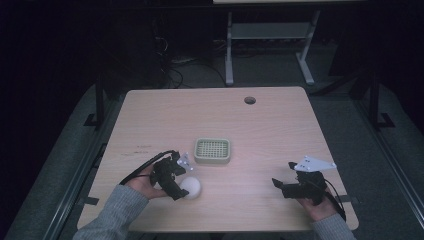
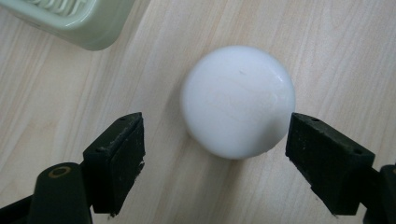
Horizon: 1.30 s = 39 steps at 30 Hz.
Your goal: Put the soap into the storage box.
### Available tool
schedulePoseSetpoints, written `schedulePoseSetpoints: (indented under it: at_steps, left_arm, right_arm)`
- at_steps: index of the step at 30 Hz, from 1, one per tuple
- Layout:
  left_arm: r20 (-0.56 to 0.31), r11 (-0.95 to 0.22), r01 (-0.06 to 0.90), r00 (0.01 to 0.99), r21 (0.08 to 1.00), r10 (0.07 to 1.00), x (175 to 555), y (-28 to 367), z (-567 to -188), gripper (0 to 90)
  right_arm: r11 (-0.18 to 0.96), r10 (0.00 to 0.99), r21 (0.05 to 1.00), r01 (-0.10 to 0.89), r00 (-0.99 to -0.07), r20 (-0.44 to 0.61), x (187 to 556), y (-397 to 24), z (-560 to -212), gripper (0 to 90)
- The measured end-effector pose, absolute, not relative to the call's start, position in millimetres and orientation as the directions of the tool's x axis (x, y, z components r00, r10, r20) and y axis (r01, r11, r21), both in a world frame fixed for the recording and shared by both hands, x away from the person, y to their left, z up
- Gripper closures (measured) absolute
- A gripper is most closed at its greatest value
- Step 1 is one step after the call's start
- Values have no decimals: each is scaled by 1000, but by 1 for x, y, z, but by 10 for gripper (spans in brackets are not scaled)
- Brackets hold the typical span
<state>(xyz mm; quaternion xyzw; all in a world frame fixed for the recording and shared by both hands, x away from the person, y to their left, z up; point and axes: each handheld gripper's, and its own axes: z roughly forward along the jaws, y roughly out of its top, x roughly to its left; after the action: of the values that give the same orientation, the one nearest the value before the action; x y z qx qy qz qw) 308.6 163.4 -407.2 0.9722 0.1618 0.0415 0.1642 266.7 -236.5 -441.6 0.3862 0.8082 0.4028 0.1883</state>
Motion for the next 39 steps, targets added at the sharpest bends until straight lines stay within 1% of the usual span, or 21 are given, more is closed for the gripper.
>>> schedulePoseSetpoints:
  at_steps: [8, 39]
  left_arm:
    - [15, -910, 282, 954, 303, 300, 310, 154, -412, 182]
    - [-17, -939, 254, 966, 231, 257, 315, 134, -430, 174]
  right_arm:
    - [380, 773, 794, 474, -634, 9, 266, -235, -442, 162]
    - [381, 767, 796, 470, -641, 11, 266, -236, -442, 162]
